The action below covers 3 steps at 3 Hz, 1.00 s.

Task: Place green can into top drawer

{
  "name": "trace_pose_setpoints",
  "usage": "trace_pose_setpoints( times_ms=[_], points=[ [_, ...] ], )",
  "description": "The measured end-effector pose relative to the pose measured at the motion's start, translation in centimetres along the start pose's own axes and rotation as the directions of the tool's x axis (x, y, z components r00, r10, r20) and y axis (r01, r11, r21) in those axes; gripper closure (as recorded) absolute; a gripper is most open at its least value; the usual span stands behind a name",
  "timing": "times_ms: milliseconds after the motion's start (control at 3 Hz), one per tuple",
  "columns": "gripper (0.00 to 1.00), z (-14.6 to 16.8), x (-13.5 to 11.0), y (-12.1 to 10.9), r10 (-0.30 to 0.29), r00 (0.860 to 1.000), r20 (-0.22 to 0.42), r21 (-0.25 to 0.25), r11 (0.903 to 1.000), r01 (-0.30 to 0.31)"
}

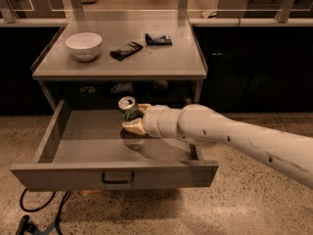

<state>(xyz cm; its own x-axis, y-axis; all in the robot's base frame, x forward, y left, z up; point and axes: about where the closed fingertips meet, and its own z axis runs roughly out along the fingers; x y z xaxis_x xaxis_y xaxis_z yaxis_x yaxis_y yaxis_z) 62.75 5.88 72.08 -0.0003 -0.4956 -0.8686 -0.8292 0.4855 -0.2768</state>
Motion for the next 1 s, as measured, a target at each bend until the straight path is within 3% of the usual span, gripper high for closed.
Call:
trace_pose_setpoints(
  times_ms=[333, 667, 1000],
  points=[
    [1.0, 4.3, 0.5, -0.4, -0.007, 1.0, -0.027, -0.044, 0.999, 0.006],
    [1.0, 8.2, 1.1, -1.7, 0.018, 0.998, -0.066, -0.151, 0.9882, -0.027],
    [1.0, 11.2, 2.0, -3.2, 0.069, 0.995, -0.067, -0.25, 0.9646, -0.083]
  ],
)
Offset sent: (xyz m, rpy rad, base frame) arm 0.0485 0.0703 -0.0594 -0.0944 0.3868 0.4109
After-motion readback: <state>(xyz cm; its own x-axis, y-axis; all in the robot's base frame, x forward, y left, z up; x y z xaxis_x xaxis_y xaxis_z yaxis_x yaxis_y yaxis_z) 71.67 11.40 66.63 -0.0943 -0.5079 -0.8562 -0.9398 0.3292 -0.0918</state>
